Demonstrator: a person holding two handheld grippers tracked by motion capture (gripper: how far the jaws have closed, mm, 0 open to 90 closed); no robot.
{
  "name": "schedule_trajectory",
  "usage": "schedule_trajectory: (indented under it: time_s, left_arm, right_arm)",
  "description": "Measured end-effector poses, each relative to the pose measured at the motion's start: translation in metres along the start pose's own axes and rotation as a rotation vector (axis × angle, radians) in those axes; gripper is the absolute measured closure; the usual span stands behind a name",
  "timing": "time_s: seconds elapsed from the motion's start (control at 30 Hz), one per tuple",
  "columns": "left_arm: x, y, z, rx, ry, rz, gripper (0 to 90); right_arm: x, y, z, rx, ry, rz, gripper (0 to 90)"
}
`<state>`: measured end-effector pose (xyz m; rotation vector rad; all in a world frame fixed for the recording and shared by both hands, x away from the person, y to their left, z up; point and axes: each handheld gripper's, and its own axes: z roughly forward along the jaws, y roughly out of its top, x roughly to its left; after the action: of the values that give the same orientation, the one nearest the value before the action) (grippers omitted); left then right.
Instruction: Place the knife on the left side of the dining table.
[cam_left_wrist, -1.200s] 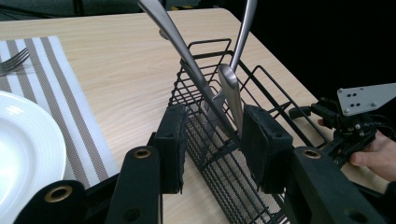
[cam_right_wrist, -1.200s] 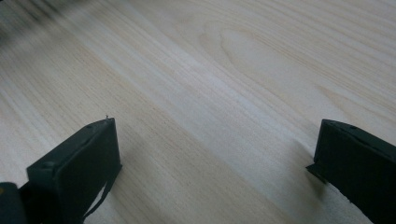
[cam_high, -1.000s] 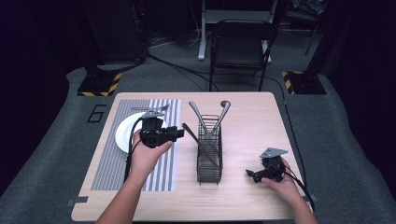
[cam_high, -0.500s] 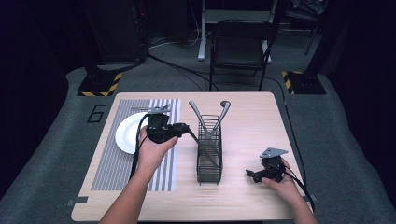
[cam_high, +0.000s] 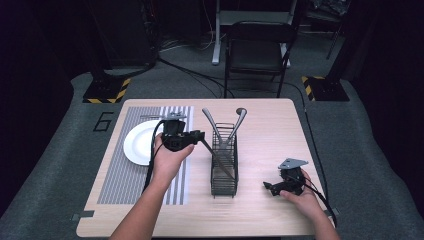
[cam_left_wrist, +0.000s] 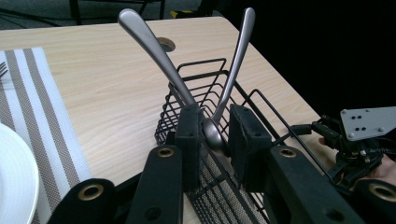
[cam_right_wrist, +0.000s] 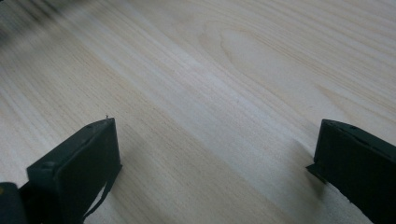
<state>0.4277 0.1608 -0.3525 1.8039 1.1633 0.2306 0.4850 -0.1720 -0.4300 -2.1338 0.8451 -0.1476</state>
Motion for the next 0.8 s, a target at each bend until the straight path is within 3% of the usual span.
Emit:
schedule_trajectory:
  time_s: [0.27,0.6,0.8]
  left_arm:
    - [-0.001,0.0,-0.001,-0.003,0.003,0.002,76.1]
    - [-0.029,0.002,-0.011,-0.009,-0.058,0.08,80.1]
    - [-0.042,0.005,-0.011,-0.007,-0.1,0.096,82.5]
  right_arm:
    - [0.0,0.0,0.0,0.0,0.0,0.0,0.0]
    - [0.0,0.0,0.0,-0.001,-0.001,-0.002,0.0]
    - [0.0,0.0,0.0,0.002,0.004,0.001,0.0]
